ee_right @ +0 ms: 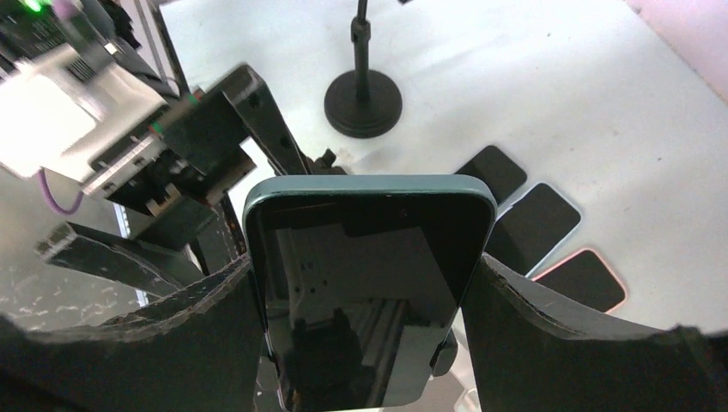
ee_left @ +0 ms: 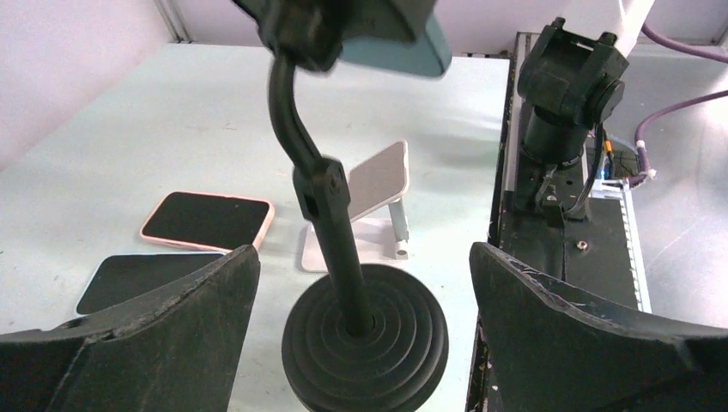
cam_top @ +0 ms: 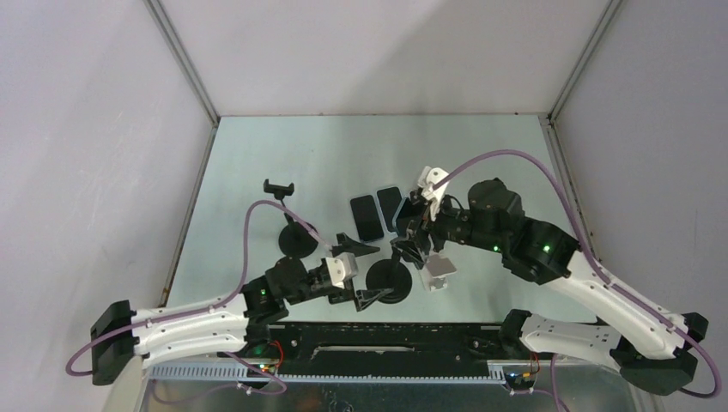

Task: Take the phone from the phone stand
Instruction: Place the phone stand with the phone at the center of the board.

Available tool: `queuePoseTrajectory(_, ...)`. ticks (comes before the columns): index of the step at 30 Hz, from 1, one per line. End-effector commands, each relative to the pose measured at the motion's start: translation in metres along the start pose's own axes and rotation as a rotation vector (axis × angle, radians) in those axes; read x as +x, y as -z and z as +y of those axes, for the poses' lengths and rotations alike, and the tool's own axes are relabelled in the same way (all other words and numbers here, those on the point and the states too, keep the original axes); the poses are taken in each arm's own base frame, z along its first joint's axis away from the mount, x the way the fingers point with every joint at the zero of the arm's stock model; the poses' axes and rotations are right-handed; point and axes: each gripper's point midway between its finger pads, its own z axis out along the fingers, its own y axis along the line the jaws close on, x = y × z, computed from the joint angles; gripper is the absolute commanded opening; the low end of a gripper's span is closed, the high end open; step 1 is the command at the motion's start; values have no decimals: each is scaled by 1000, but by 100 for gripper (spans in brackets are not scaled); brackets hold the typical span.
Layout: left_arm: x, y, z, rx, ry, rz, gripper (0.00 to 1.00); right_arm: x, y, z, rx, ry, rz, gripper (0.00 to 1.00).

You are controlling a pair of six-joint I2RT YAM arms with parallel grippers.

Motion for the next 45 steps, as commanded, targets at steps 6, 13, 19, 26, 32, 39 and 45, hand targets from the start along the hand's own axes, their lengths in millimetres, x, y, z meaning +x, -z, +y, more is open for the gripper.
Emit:
queuePoseTrajectory(6, 0, 18, 2, -38, 67, -49, 96, -7, -27, 5, -53, 76, -119, 0)
queuePoseTrajectory(13, 10, 22, 0, -36, 82, -15, 95, 8, -39, -6, 15, 110, -68, 0)
queuePoseTrajectory(19, 16, 21, 0, -37, 80, 7, 96, 18, -37, 9, -50, 118, -61, 33)
queuePoseTrajectory(26, 12, 20, -4, -11, 50, -38, 98, 36, -33, 20, -113, 95, -8, 70)
queuePoseTrajectory(32, 7, 19, -3, -1, 34, -56, 100, 32, -24, 27, -149, 69, -29, 98)
queuePoseTrajectory(39, -15, 11, -12, 148, 1, -105, 95, 10, 3, 41, -221, 40, -123, 99)
queuePoseTrajectory(45, -21, -6, -6, 215, -31, -77, 73, 7, 21, 43, -224, 26, -143, 99)
